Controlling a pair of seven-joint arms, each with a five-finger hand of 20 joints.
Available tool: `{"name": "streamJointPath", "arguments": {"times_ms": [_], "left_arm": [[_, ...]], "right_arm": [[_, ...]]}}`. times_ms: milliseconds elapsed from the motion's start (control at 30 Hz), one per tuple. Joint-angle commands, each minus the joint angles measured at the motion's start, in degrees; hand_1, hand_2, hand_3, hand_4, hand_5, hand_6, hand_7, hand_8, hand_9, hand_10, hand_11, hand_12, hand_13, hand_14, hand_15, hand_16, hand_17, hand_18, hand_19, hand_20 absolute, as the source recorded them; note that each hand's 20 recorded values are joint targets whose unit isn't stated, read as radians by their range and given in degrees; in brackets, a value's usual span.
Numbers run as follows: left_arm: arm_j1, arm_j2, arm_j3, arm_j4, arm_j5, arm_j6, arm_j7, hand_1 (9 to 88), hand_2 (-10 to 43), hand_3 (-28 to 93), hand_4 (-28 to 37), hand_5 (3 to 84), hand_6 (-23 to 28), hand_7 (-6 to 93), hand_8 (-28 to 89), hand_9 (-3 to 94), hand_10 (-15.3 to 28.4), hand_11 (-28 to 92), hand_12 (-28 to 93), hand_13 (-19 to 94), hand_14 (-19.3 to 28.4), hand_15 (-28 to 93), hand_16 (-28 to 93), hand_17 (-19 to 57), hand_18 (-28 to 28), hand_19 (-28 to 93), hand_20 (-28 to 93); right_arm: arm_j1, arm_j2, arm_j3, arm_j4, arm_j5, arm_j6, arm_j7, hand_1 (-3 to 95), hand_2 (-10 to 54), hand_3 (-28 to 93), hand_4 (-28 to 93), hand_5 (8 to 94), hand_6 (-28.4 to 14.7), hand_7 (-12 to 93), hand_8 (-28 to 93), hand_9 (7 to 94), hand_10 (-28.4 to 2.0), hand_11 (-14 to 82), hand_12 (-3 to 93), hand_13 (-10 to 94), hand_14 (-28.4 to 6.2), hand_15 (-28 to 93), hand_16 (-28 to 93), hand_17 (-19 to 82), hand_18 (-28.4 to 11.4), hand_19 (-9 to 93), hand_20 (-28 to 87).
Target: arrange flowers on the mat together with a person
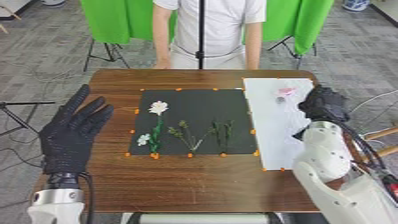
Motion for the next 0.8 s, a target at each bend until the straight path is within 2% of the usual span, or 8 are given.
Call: {"name": "streamJointPath", "arguments": {"times_ms": [33,133,200,367,433,633,733,800], "left_arm": [[-1.11,-0.46,-0.37,-0.65,2.18,-3.06,-2.9,21.6,8.9,79,-26.8,35.9,8.8,11.0,-10,35.0,21.0,24,10,27,27.8,51,-11,-5.3,25.7,67,5],[-2.23,-0.55,-0.39,-0.49,2.65,-3.79,-3.89,21.7,8.9,78,-26.8,36.1,8.8,11.1,-10,35.1,21.0,24,10,28,28.1,52,-11,-4.7,26.2,69,5],[-2.77,-0.52,-0.29,-0.36,2.63,-3.81,-3.78,21.7,9.0,78,-26.7,36.2,8.8,11.0,-10,35.1,21.1,24,9,28,28.2,52,-11,-4.5,26.5,70,6],[-3.45,-1.27,-0.52,0.04,2.91,-4.53,-4.83,21.6,8.9,78,-26.6,36.2,8.8,10.9,-10,35.3,21.2,24,9,28,28.3,53,-11,-4.5,26.7,71,5],[-3.7,-3.29,-1.16,0.2,4.06,-5.81,-6.35,21.6,8.9,78,-26.5,36.3,8.8,10.9,-10,35.3,21.2,24,9,28,28.4,53,-11,-4.4,26.7,71,5],[-4.24,-3.1,-1.05,0.6,3.9,-6.33,-6.62,21.6,8.9,78,-26.5,36.2,8.9,10.8,-10,35.4,21.2,24,9,28,28.4,53,-11,-4.6,26.7,71,4],[-4.39,-3.39,-1.13,0.62,3.78,-6.66,-7.29,21.6,8.9,78,-26.4,36.2,8.8,10.8,-9,35.5,21.2,24,10,28,28.4,53,-11,-4.7,26.4,70,3],[-4.81,-3.11,-0.86,0.85,3.72,-6.65,-6.68,21.6,8.9,78,-26.4,36.2,8.9,10.7,-9,35.5,21.2,24,10,28,28.4,53,-11,-4.8,26.3,70,3]], "right_arm": [[7.81,-10.78,-11.5,-3.37,4.76,-2.08,-11.03,56.8,-9.5,71,-28,87.3,2.5,15,1,93.7,-5.9,16.4,26.4,81,-4.4,27,32,25,-16.1,77,1],[10.18,-13.76,-15.65,-1.42,5.87,-3.65,-13.3,56.7,-9.5,72,-28,87.3,2.4,15,1,93.7,-6.0,16.4,26.4,81,-4.4,27,32,24,-16.0,77,0],[11.91,-15.1,-18.3,0.52,5.41,-4.25,-14.69,56.6,-9.5,72,-28,87.3,2.4,15,1,93.7,-6.1,16.5,26.3,81,-4.5,27,32,24,-15.9,76,0],[16.1,-16.18,-24.48,5.14,6.25,-5.01,-14.32,56.3,-9.5,72,-28,87.1,2.5,15,1,93.7,-6.3,17.0,26.2,80,-4.5,27,32,23,-15.7,76,0],[17.81,-15.97,-27.12,7.12,5.93,-3.92,-13.53,56.1,-9.5,72,-28,86.9,2.9,15,1,93.7,-6.2,17.1,26.2,80,-4.6,27,32,23,-15.6,76,0],[20.13,-15.79,-30.92,9.83,5.48,-4.42,-12.15,55.6,-9.5,71,-28,85.9,3.4,15,0,93.7,-6.0,16.1,27.8,79,-4.4,28,32,22,-15.6,75,1],[20.85,-16.13,-32.08,10.95,5.28,-4.79,-12.08,54.8,-9.5,70,-28,84.8,3.7,15,-1,93.7,-6.0,14.6,29.3,78,-4.7,29,30,22,-15.5,74,1],[22.34,-15.82,-33.9,11.71,5.44,-3.33,-12.24,54.3,-9.5,70,-28,83.9,3.8,15,-2,93.5,-6.1,13.2,30.0,77,-4.7,30,29,21,-15.7,74,2]]}}
